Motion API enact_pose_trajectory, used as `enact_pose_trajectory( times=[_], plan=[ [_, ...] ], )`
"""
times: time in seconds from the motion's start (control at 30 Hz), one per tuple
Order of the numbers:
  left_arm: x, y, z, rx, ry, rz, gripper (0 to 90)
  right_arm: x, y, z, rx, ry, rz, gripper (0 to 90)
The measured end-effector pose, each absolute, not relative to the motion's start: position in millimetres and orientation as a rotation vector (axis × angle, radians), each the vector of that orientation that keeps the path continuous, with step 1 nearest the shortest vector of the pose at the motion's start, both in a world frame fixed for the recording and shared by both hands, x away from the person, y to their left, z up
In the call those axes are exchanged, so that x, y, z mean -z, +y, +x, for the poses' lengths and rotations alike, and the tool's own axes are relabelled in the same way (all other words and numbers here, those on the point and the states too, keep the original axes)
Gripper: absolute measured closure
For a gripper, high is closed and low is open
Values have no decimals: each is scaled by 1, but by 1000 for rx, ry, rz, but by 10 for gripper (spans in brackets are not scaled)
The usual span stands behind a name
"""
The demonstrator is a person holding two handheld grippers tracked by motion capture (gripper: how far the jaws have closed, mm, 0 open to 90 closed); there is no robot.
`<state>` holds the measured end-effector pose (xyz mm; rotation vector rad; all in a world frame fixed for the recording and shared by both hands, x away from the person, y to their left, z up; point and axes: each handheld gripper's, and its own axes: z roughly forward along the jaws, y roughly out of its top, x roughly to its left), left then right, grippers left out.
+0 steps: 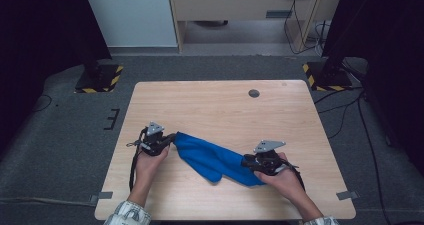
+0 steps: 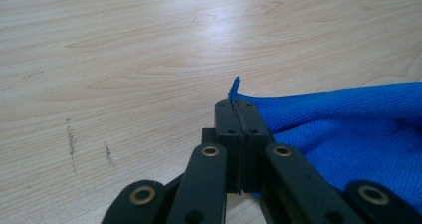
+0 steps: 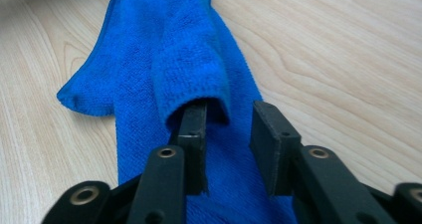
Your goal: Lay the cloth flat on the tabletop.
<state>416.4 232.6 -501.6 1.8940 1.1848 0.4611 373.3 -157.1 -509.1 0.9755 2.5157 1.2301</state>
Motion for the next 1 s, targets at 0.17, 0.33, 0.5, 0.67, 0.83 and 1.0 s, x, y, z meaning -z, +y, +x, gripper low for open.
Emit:
enact_pose_trajectory(
  times=[0.17,0.33,0.5,0.67,0.83,1.0],
  plan=[
    [501,232,416,-457,1183,1891,898,512,-152,379,-1211,2528,972,724],
    [502,232,417,-454,1181,1896,897,509,-149,389,-1230,2516,957,878],
    [502,231,417,-455,1179,1895,897,501,-149,396,-1237,2476,949,889],
    [500,231,416,-457,1175,1886,898,486,-152,403,-1263,2420,957,890],
    [497,230,415,-462,1160,1875,899,473,-156,407,-1259,2381,936,890],
    [491,229,414,-460,1145,1845,899,467,-162,409,-1258,2355,937,890]
  ],
)
